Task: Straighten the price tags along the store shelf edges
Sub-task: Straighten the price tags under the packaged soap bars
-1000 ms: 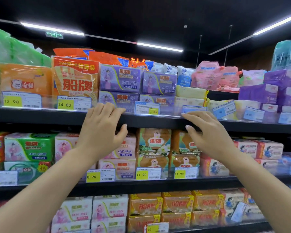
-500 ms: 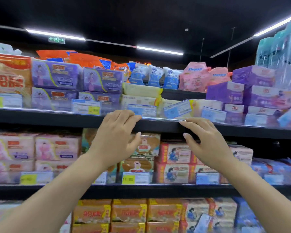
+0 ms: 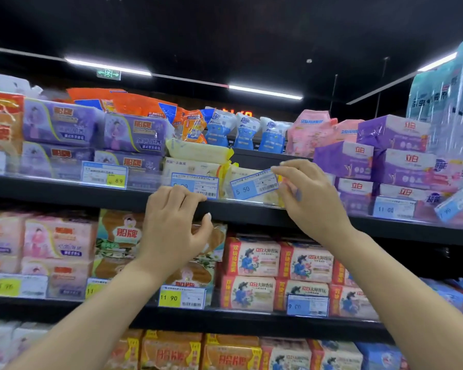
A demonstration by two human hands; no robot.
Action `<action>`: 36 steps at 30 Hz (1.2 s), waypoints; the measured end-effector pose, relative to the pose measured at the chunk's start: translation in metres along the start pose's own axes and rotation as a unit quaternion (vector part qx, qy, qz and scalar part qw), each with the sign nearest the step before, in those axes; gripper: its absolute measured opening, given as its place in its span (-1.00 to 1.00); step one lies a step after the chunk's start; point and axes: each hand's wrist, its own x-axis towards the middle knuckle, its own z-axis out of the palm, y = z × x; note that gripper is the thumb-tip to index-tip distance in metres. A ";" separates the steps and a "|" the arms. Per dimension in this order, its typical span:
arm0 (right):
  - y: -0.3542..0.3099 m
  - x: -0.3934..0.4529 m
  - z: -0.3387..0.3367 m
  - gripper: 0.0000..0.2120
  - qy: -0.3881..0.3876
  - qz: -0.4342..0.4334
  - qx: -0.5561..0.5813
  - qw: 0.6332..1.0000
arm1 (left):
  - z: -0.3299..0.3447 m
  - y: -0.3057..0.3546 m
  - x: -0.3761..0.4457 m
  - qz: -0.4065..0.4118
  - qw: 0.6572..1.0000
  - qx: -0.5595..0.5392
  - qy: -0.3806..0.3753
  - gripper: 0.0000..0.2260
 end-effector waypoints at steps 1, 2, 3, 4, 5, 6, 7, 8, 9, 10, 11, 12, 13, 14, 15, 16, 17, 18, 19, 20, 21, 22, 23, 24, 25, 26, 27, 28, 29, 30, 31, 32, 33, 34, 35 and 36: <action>-0.001 0.008 0.003 -0.72 -0.006 -0.004 -0.007 1.000 | 0.000 -0.001 0.001 0.001 1.000 0.003 0.001 -0.73; -0.002 0.015 0.006 -0.71 -0.017 -0.006 -0.011 1.000 | 0.001 -0.002 0.001 0.004 1.000 0.005 0.001 -0.73; -0.004 0.021 0.010 -0.70 -0.030 -0.004 -0.010 0.999 | 0.001 -0.002 0.001 0.007 1.000 0.007 0.001 -0.73; -0.005 0.026 0.013 -0.71 -0.044 0.000 -0.005 0.999 | 0.001 -0.003 0.001 0.011 1.000 0.009 0.001 -0.72; -0.006 0.029 0.015 -0.71 -0.054 0.003 0.002 0.999 | 0.001 -0.004 0.001 0.013 1.000 0.009 0.003 -0.72; -0.007 0.031 0.016 -0.73 -0.059 0.004 0.006 0.998 | 0.002 -0.004 0.000 0.014 1.000 0.008 0.006 -0.72; -0.008 0.033 0.016 -0.75 -0.059 0.003 0.006 0.998 | 0.002 -0.004 0.000 0.013 1.000 0.006 0.009 -0.72; -0.007 0.033 0.016 -0.77 -0.058 0.003 0.004 0.998 | 0.003 -0.005 -0.001 0.012 1.000 0.003 0.011 -0.72; -0.007 0.033 0.014 -0.78 -0.058 0.005 0.002 0.998 | 0.004 -0.005 -0.001 0.012 1.000 0.000 0.015 -0.72; -0.006 0.032 0.013 -0.79 -0.057 0.008 0.002 0.998 | 0.005 -0.005 -0.001 0.012 1.000 -0.005 0.019 -0.72; -0.005 0.031 0.011 -0.79 -0.055 0.013 0.005 0.998 | 0.006 -0.006 -0.002 0.013 1.000 -0.013 0.023 -0.72; -0.005 0.029 0.010 -0.80 -0.052 0.019 0.010 0.998 | 0.006 -0.006 -0.003 0.014 0.999 -0.022 0.027 -0.72; -0.003 0.026 0.010 -0.80 -0.048 0.024 0.013 0.998 | 0.007 -0.007 -0.004 0.015 0.999 -0.030 0.030 -0.72; -0.002 0.022 0.010 -0.80 -0.044 0.028 0.012 0.999 | 0.008 -0.007 -0.005 0.017 0.999 -0.036 0.033 -0.71; -0.002 0.019 0.010 -0.80 -0.040 0.028 0.005 0.999 | 0.009 -0.008 -0.006 0.018 0.998 -0.039 0.036 -0.71; -0.002 0.015 0.011 -0.80 -0.039 0.028 -0.003 0.999 | 0.010 -0.008 -0.006 0.017 0.998 -0.041 0.040 -0.72; -0.002 0.011 0.012 -0.80 -0.038 0.028 -0.010 0.999 | 0.011 -0.009 -0.006 0.015 0.998 -0.043 0.043 -0.72; -0.003 0.008 0.012 -0.80 -0.037 0.029 -0.015 0.999 | 0.012 -0.009 -0.006 0.013 0.998 -0.046 0.047 -0.72; -0.004 0.006 0.012 -0.81 -0.036 0.031 -0.019 0.999 | 0.013 -0.009 -0.006 0.012 0.997 -0.049 0.050 -0.72; -0.006 0.004 0.013 -0.81 -0.034 0.034 -0.023 0.999 | 0.014 -0.009 -0.006 0.011 0.997 -0.053 0.052 -0.72; -0.008 0.003 0.012 -0.81 -0.033 0.039 -0.027 0.998 | 0.015 -0.009 -0.006 0.011 0.997 -0.055 0.053 -0.72; -0.010 0.002 0.012 -0.81 -0.033 0.043 -0.031 0.998 | 0.015 -0.010 -0.006 0.012 0.997 -0.057 0.052 -0.72; -0.011 0.000 0.013 -0.80 -0.033 0.043 -0.036 0.998 | 0.016 -0.011 -0.007 0.012 0.997 -0.058 0.050 -0.72; -0.012 -0.001 0.013 -0.80 -0.035 0.038 -0.044 0.998 | 0.016 -0.011 -0.007 0.013 0.997 -0.058 0.047 -0.72; -0.013 -0.002 0.013 -0.80 -0.038 0.030 -0.053 0.997 | 0.016 -0.011 -0.007 0.012 0.997 -0.058 0.045 -0.72; -0.014 -0.003 0.013 -0.79 -0.043 0.020 -0.064 0.997 | 0.015 -0.012 -0.007 0.011 0.997 -0.058 0.041 -0.72; -0.014 -0.003 0.013 -0.78 -0.049 0.012 -0.074 0.996 | 0.015 -0.012 -0.007 0.010 0.998 -0.058 0.038 -0.72; -0.015 -0.003 0.013 -0.77 -0.057 0.009 -0.081 0.995 | 0.015 -0.011 -0.006 0.009 0.998 -0.059 0.034 -0.72; -0.016 -0.003 0.011 -0.75 -0.065 0.009 -0.083 0.994 | 0.014 -0.012 -0.006 0.010 0.998 -0.060 0.031 -0.71; -0.017 -0.004 0.010 -0.74 -0.074 0.012 -0.083 0.994 | 0.013 -0.012 -0.006 0.011 0.998 -0.061 0.027 -0.71; -0.019 -0.006 0.007 -0.72 -0.081 0.014 -0.081 0.993 | 0.012 -0.013 -0.007 0.013 0.998 -0.061 0.021 -0.70; -0.021 -0.009 0.005 -0.70 -0.085 0.017 -0.080 0.993 | 0.011 -0.014 -0.008 0.016 0.998 -0.061 0.012 -0.69; -0.023 -0.013 0.002 -0.67 -0.086 0.019 -0.079 0.993 | 0.009 -0.014 -0.009 0.020 0.998 -0.060 0.001 -0.67; -0.024 -0.017 -0.001 -0.65 -0.083 0.020 -0.079 0.993 | 0.007 -0.015 -0.011 0.025 0.998 -0.058 -0.011 -0.65; -0.024 -0.022 -0.005 -0.64 -0.079 0.021 -0.079 0.994 | 0.005 -0.015 -0.012 0.029 0.998 -0.055 -0.023 -0.63; -0.023 -0.026 -0.010 -0.64 -0.075 0.024 -0.080 0.994 | 0.002 -0.014 -0.012 0.034 0.998 -0.052 -0.033 -0.61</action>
